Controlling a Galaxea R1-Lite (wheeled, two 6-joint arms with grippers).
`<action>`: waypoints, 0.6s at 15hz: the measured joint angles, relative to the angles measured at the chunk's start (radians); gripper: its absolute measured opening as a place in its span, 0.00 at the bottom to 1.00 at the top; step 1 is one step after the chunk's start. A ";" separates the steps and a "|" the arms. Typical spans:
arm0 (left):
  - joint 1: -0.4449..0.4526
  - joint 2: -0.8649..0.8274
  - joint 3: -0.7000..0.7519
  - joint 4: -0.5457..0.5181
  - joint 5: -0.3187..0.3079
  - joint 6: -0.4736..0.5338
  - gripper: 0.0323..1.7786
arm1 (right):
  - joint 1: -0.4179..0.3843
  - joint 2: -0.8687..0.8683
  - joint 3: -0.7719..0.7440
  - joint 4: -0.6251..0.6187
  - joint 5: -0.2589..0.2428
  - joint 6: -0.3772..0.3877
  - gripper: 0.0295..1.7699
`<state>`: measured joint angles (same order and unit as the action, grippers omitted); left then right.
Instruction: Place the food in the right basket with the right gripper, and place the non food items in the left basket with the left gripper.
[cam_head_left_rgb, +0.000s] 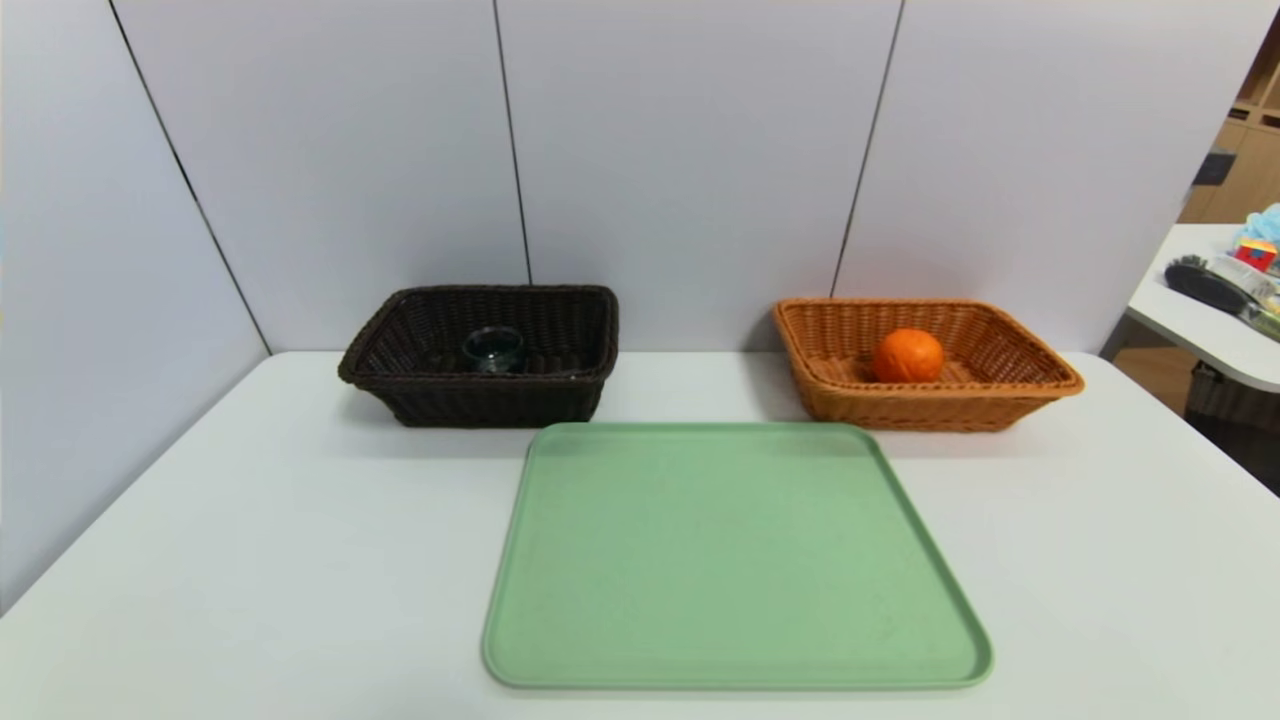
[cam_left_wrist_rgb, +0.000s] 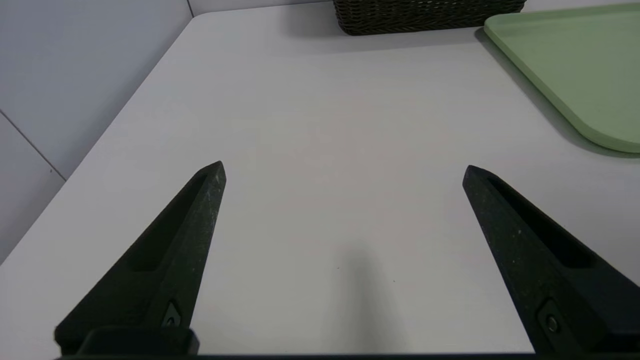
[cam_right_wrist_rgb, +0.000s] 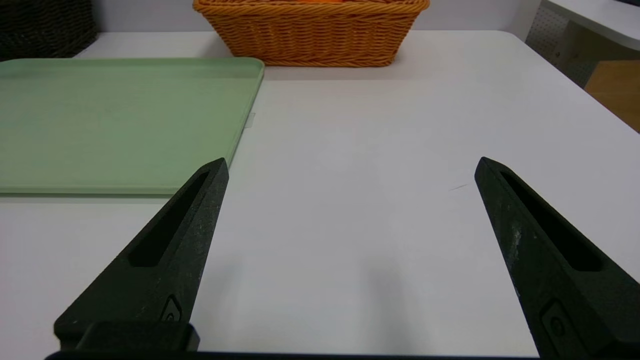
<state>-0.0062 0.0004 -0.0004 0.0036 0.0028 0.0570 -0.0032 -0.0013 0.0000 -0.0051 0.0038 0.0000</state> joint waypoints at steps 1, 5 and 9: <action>0.000 0.000 0.000 -0.001 0.001 -0.003 0.95 | 0.000 0.000 0.000 0.000 0.000 0.000 0.96; 0.000 0.000 0.000 -0.001 0.001 -0.028 0.95 | 0.000 0.000 0.000 0.001 -0.002 0.005 0.96; 0.000 0.000 0.000 -0.001 0.001 -0.029 0.95 | 0.000 0.000 0.000 0.000 -0.002 0.009 0.96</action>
<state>-0.0057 0.0004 0.0000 0.0028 0.0043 0.0283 -0.0032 -0.0013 0.0000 -0.0053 0.0017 0.0091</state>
